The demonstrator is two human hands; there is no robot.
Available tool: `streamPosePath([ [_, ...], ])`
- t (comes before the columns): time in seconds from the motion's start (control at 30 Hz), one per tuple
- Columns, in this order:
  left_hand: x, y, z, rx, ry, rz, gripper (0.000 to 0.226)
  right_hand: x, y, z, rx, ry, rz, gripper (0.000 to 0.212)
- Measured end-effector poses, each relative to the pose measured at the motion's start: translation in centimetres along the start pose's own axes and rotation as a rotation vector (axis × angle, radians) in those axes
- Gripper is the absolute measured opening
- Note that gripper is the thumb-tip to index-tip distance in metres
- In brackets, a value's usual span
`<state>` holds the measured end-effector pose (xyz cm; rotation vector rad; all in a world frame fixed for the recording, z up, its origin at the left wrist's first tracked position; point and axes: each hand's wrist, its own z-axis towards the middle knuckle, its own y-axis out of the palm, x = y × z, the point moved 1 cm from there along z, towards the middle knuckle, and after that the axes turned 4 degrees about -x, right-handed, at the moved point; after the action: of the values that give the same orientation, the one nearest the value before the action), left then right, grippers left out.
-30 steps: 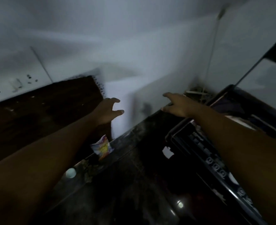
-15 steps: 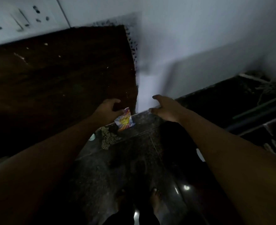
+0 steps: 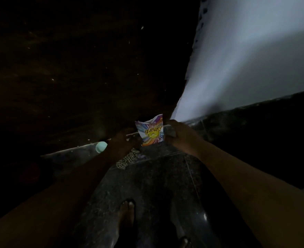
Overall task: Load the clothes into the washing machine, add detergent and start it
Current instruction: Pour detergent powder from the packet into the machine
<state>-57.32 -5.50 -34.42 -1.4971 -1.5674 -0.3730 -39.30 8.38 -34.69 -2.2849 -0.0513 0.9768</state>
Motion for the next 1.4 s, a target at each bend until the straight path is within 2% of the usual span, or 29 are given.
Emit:
streamPosePath([
  [0.13, -5.2, 0.3, 6.2, 0.003, -0.083, -0.138, 0.037, 3.6, 3.8, 6.8, 0.018, -0.009, -0.021, 0.058],
  [0.23, -8.6, 0.4, 11.2, 0.009, -0.142, -0.164, 0.029, 4.7, 5.5, 10.6, 0.057, -0.021, -0.128, 0.064],
  [0.33, -11.6, 1.0, 16.4, -0.031, -0.110, -0.113, 0.045, 5.8, 6.9, 14.6, 0.065, -0.060, -0.232, 0.074],
  [0.47, -13.0, 3.0, 21.2, -0.067, -0.187, -0.188, 0.045, 7.7, 9.1, 19.7, 0.028, -0.158, -0.343, 0.085],
  [0.57, -14.4, 4.5, 23.2, -0.077, -0.168, -0.166, 0.045, 7.5, 9.5, 21.1, 0.086, -0.211, -0.470, 0.085],
  [0.7, -16.0, 5.2, 24.4, -0.035, -0.179, -0.254, 0.048, 7.7, 10.4, 22.3, 0.137, -0.223, -0.606, 0.068],
  [0.8, -16.9, 5.2, 24.4, -0.031, -0.168, -0.288, 0.051, 8.0, 11.3, 22.5, 0.180, -0.096, -0.640, 0.030],
  [0.87, -17.5, 5.1, 23.9, -0.032, -0.113, -0.248, 0.053, 8.1, 11.2, 22.2, 0.258, -0.072, -0.586, 0.021],
  [0.97, -17.7, 4.5, 23.3, 0.003, -0.026, -0.162, 0.061, 7.5, 10.5, 21.1, 0.308, -0.136, -0.488, 0.021],
  [1.03, -17.4, 4.1, 22.7, -0.031, 0.012, -0.054, 0.074, 7.3, 10.0, 19.6, 0.253, -0.148, -0.375, 0.020],
  [1.1, -17.0, 4.2, 21.4, -0.089, 0.019, 0.043, 0.077, 7.2, 9.9, 17.4, 0.163, -0.161, -0.370, 0.016],
  [1.3, -13.8, 5.2, 15.3, -0.083, 0.140, 0.338, 0.055, 5.6, 9.3, 10.7, 0.182, -0.250, -0.273, 0.012],
  [1.4, -10.2, 4.9, 10.6, -0.024, 0.275, 0.428, 0.043, 3.8, 8.1, 6.1, 0.208, -0.283, -0.195, 0.013],
])
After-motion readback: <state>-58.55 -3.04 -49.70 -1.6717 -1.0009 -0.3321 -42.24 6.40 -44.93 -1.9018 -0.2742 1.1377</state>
